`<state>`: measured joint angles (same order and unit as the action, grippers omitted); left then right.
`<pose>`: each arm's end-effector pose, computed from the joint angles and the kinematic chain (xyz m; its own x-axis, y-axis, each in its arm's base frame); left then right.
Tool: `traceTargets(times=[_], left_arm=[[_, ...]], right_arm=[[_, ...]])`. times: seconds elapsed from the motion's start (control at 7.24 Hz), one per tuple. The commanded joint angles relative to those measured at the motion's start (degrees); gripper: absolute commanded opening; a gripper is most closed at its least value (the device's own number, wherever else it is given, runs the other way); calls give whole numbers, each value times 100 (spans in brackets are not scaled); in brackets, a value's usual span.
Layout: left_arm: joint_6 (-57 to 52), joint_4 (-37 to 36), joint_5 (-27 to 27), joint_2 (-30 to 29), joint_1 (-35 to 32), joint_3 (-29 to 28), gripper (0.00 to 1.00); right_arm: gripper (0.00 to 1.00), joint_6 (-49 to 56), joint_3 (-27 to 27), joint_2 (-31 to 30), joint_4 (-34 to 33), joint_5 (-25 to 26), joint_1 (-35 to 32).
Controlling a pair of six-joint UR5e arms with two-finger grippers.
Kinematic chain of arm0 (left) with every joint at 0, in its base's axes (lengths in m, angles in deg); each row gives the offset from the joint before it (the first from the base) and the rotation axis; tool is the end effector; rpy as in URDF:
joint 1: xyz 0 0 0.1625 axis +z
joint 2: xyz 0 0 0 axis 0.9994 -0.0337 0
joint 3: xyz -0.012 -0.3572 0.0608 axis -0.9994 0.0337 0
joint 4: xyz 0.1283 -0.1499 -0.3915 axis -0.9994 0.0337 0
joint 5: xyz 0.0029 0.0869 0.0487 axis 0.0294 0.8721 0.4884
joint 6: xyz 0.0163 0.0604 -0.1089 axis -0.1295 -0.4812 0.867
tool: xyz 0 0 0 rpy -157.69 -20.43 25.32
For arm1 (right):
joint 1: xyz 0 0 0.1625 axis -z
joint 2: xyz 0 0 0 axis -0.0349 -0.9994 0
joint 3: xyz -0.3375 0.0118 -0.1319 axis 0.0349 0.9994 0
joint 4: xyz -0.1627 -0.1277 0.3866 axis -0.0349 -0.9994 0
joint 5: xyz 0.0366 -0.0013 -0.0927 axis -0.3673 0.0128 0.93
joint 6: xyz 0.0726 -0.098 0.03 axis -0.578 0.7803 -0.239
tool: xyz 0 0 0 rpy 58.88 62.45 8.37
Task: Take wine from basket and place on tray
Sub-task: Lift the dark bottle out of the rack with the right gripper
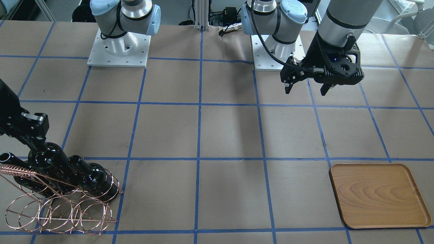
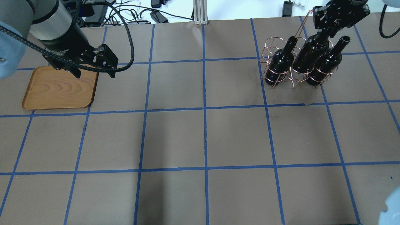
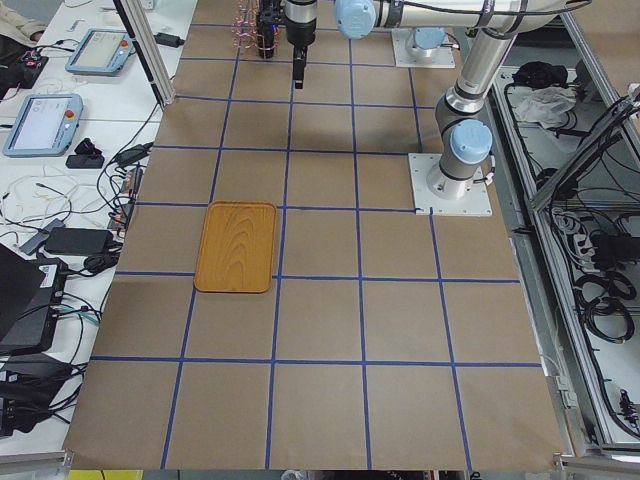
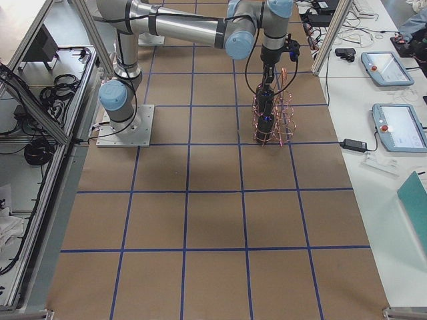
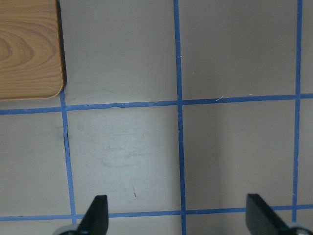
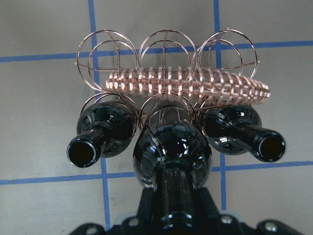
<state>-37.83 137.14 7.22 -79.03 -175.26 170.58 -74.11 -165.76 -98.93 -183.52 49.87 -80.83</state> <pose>-0.1064 -0.5202 0.4039 -0.9993 0.0343 -0.0161 0.0350 0.9985 -0.0422 0.0124 -0.6202 0.4071 -0.9987 0.0472 0.0208 0.0453 0.9952 -0.0872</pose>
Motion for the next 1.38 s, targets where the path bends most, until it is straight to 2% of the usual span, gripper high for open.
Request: traceTargets(times=[0.0, 0.28, 0.41, 0.55, 0.83, 1.24], left_arm=[[-2, 3, -2, 0, 9, -9, 100], [-11, 11, -63, 0, 236, -9, 100], [-11, 20, -72, 9, 255, -9, 100], [-2, 46, -72, 9, 255, -9, 100], [-2, 64, -55, 9, 272, -17, 100], [-150, 82, -19, 9, 613, -44, 100]], right_arm=[[0, -11, 214, -491, 812, 18, -18], [0, -866, -21, -887, 1823, -25, -88], [0, -1133, -484, -1106, 1801, -78, -332], [0, -1954, -889, -1370, 1766, -87, -804], [0, -3640, -1278, -1285, 1224, -87, -2155], [0, -5787, -1420, -698, 126, -70, -3784]])
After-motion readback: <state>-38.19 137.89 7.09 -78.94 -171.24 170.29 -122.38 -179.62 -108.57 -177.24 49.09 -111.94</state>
